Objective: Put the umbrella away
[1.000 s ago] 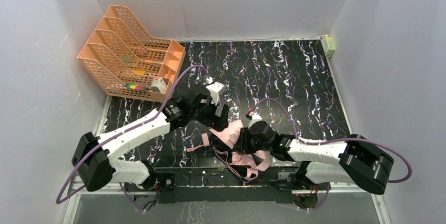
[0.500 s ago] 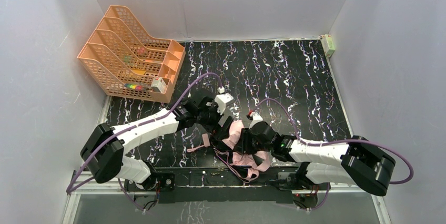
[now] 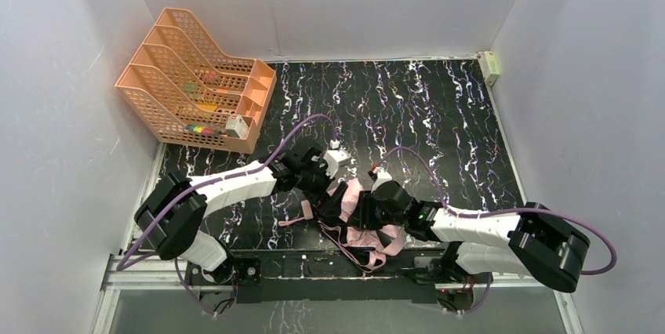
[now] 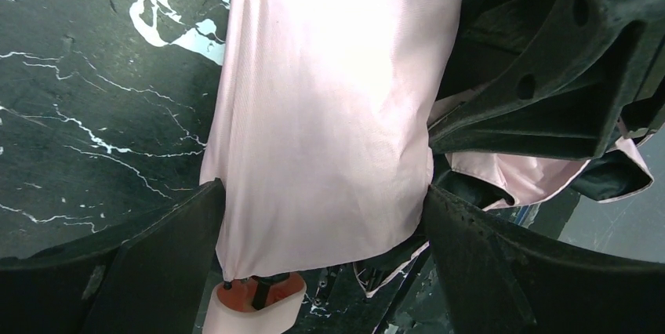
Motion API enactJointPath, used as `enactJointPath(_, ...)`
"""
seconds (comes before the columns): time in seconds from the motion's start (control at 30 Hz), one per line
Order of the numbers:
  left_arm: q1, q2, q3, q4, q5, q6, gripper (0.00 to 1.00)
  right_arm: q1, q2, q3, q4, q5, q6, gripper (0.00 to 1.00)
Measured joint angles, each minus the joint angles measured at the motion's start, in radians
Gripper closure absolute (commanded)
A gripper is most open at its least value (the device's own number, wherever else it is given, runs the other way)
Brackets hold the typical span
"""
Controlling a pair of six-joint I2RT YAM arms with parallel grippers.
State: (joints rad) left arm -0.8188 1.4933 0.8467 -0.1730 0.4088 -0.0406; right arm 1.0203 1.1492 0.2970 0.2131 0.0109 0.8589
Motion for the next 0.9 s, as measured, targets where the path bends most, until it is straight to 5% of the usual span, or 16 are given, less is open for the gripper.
enactJointPath(0.43, 0.002, 0.006, -0.062, 0.053, 0.062, -0.017, 0.02, -0.005, 0.000, 0.000, 0.002, -0.008, 0.002, 0.55)
enactJointPath(0.9, 0.056, -0.068, -0.004, -0.023, -0.039, -0.010, 0.02, -0.006, 0.010, 0.000, 0.016, -0.021, 0.003, 0.54)
